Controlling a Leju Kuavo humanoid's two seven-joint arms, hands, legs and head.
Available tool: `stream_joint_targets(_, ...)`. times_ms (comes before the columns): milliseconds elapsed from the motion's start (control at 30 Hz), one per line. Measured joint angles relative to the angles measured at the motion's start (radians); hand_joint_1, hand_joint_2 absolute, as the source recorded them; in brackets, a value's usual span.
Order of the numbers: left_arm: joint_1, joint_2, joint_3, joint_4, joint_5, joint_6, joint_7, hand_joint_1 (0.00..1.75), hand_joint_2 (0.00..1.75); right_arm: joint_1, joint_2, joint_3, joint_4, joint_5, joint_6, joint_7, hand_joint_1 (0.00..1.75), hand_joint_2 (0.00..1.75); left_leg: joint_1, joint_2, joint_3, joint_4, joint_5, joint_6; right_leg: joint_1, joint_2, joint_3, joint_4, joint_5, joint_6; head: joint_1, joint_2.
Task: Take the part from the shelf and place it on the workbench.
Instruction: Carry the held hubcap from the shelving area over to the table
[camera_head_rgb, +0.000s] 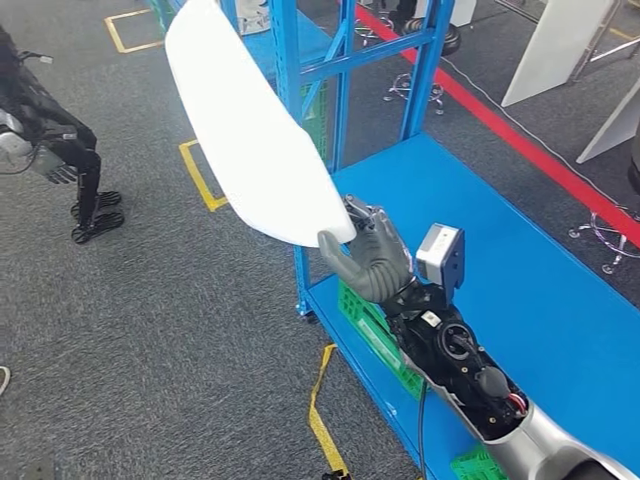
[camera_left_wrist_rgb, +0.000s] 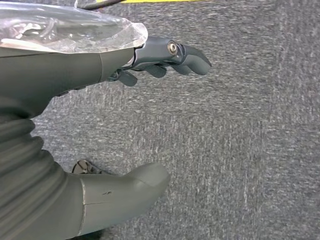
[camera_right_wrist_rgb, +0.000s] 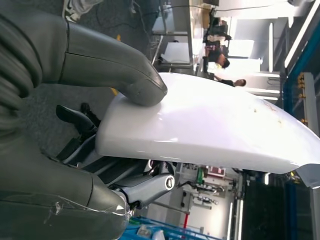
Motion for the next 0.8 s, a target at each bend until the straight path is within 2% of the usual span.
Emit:
stream_joint_targets(67, -0.001, -0.003, 0.0, 0.0, -0.005, 0.003, 0.0, 0.0, 1.75, 0.0, 0.0, -0.001, 0.0, 0.002, 0.003, 0.0, 1.75, 1.75, -0.001, -0.016, 0.006, 0.003, -0.005, -0.006, 0.0, 0.019, 0.062, -0.146, 0.078, -0.006, 0.002, 0.0)
stream_joint_targets(100, -0.001, -0.004, 0.0, 0.0, -0.007, 0.004, 0.0, 0.0, 1.75, -0.001, 0.0, -0.002, 0.0, 0.002, 0.005, 0.0, 1.75, 1.75, -0.001, -0.022, 0.005, 0.005, -0.007, -0.009, 0.0, 0.029, 0.089, -0.203, 0.096, -0.009, 0.002, 0.0)
stream_joint_targets(133, -0.002, -0.005, 0.0, 0.0, -0.01, 0.006, 0.001, 0.0, 1.75, -0.001, 0.0, -0.002, -0.001, 0.003, 0.006, 0.0, 1.75, 1.75, -0.001, -0.027, 0.001, 0.006, -0.007, -0.014, 0.001, 0.037, 0.103, -0.233, 0.1, -0.012, 0.001, 0.0)
stream_joint_targets(200, -0.001, -0.005, 0.0, 0.0, -0.014, 0.01, 0.003, 0.0, 1.75, -0.002, 0.002, -0.002, -0.002, 0.004, 0.008, 0.0, 1.75, 1.75, 0.0, -0.037, -0.006, 0.007, -0.003, -0.023, 0.001, 0.034, 0.112, -0.245, 0.095, -0.019, -0.002, 0.0)
stream_joint_targets(267, 0.0, -0.005, 0.0, 0.0, -0.015, 0.013, 0.004, 0.0, 1.75, -0.002, 0.006, -0.002, -0.002, 0.006, 0.01, 0.0, 1.75, 1.75, 0.002, -0.027, -0.015, 0.026, -0.016, -0.033, -0.001, 0.023, 0.116, -0.252, 0.1, -0.029, -0.005, 0.0)
stream_joint_targets(333, -0.003, -0.005, 0.0, 0.0, -0.016, 0.015, 0.004, 0.0, 1.75, -0.003, 0.008, -0.003, -0.003, 0.007, 0.011, 0.0, 1.75, 1.75, 0.003, 0.001, -0.059, 0.12, -0.068, -0.041, -0.002, 0.009, 0.12, -0.259, 0.103, -0.039, -0.011, 0.0)
stream_joint_targets(400, -0.003, -0.007, 0.0, 0.0, -0.016, 0.016, 0.004, 0.0, 1.75, -0.003, 0.009, -0.002, -0.004, 0.007, 0.013, 0.0, 1.75, 1.75, 0.004, 0.017, -0.133, 0.264, -0.125, -0.048, 0.0, -0.005, 0.12, -0.26, 0.102, -0.043, -0.015, 0.0)
stream_joint_targets(433, -0.002, -0.008, 0.0, 0.0, -0.017, 0.016, 0.004, 0.0, 1.75, -0.003, 0.01, -0.001, -0.004, 0.008, 0.014, 0.001, 1.75, 1.75, 0.005, 0.02, -0.157, 0.308, -0.134, -0.05, 0.001, -0.012, 0.12, -0.26, 0.101, -0.043, -0.016, 0.0)
stream_joint_targets(467, 0.0, -0.009, 0.0, 0.0, -0.017, 0.017, 0.004, 0.0, 1.75, -0.003, 0.011, -0.001, -0.004, 0.008, 0.015, 0.001, 1.75, 1.75, 0.006, 0.022, -0.164, 0.314, -0.124, -0.052, 0.001, -0.018, 0.12, -0.259, 0.1, -0.044, -0.016, 0.0)
stream_joint_targets(500, 0.0, -0.009, 0.0, 0.0, -0.017, 0.017, 0.004, 0.0, 1.75, -0.003, 0.012, -0.001, -0.004, 0.008, 0.015, 0.001, 1.75, 1.75, 0.007, 0.025, -0.148, 0.277, -0.096, -0.052, 0.001, -0.024, 0.121, -0.259, 0.099, -0.043, -0.016, 0.0)
stream_joint_targets(567, -0.002, -0.009, 0.0, 0.0, -0.017, 0.018, 0.004, 0.0, 1.75, -0.004, 0.014, -0.001, -0.004, 0.009, 0.016, 0.001, 1.75, 1.75, 0.007, 0.042, -0.076, 0.132, -0.029, -0.051, 0.003, -0.034, 0.124, -0.258, 0.094, -0.038, -0.017, 0.0)
stream_joint_targets(600, -0.004, -0.008, 0.0, 0.0, -0.018, 0.019, 0.004, 0.0, 1.75, -0.005, 0.015, -0.001, -0.004, 0.009, 0.017, 0.0, 1.75, 1.75, 0.005, 0.051, -0.045, 0.069, -0.008, -0.046, 0.005, -0.038, 0.125, -0.256, 0.091, -0.034, -0.017, 0.0)
stream_joint_targets(633, -0.005, -0.009, 0.0, 0.0, -0.018, 0.019, 0.004, 0.0, 1.75, -0.006, 0.016, -0.001, -0.004, 0.009, 0.019, 0.0, 1.75, 1.75, 0.003, 0.057, -0.025, 0.029, 0.001, -0.042, 0.007, -0.042, 0.126, -0.255, 0.088, -0.03, -0.017, 0.0)
stream_joint_targets(733, -0.004, -0.008, 0.0, 0.0, -0.018, 0.022, 0.004, 0.0, 1.75, -0.011, 0.018, 0.0, -0.003, 0.01, 0.028, -0.001, 1.75, 1.75, -0.003, 0.047, -0.018, 0.01, 0.001, -0.023, 0.007, -0.052, 0.126, -0.253, 0.08, -0.014, -0.013, 0.0)
stream_joint_targets(800, -0.004, -0.008, 0.0, 0.0, -0.018, 0.024, 0.004, 0.0, 1.75, -0.015, 0.019, 0.0, -0.003, 0.009, 0.031, -0.002, 1.75, 1.75, -0.001, 0.038, -0.013, 0.006, 0.002, -0.01, 0.002, -0.037, 0.108, -0.21, 0.05, -0.004, -0.01, 0.0)
